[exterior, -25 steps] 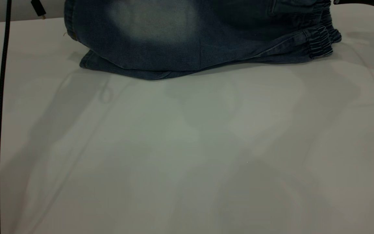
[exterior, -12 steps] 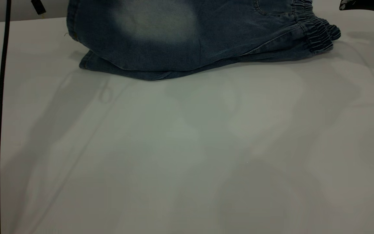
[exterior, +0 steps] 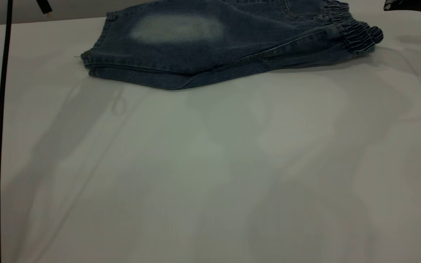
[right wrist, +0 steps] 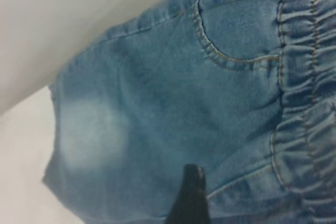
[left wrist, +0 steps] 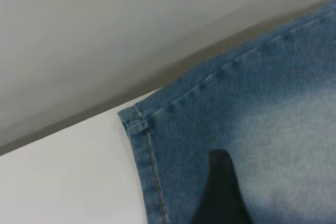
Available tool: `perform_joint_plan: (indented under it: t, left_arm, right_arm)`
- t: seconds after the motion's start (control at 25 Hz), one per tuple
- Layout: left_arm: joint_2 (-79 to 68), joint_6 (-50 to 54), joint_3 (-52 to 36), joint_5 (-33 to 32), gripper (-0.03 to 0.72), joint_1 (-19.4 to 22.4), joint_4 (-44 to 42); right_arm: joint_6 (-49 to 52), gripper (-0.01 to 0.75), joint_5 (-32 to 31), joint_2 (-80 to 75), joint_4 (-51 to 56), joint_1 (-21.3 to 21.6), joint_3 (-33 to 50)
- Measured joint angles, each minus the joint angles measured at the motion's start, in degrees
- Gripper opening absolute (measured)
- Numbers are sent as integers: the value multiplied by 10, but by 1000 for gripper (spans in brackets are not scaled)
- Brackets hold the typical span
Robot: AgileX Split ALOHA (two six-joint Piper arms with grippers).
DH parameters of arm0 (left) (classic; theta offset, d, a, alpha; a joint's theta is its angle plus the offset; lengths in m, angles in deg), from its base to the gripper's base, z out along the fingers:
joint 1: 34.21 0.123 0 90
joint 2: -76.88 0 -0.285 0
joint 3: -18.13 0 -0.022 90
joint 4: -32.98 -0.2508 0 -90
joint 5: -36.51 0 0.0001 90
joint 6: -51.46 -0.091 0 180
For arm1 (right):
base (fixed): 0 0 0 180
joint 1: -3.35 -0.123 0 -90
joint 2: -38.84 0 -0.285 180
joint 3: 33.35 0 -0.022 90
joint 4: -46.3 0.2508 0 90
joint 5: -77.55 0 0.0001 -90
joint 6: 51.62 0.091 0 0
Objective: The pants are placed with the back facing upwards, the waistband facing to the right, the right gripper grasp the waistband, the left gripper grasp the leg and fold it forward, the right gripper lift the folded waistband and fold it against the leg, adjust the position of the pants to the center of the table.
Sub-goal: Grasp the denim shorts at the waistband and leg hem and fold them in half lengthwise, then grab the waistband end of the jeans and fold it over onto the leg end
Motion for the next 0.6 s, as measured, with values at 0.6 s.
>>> perform_joint_plan:
  t: [0.6]
  left_arm:
    - [0,11,0,3,497,-1,2]
  right_arm:
    - [-17,569,-128,-99,16,70,1]
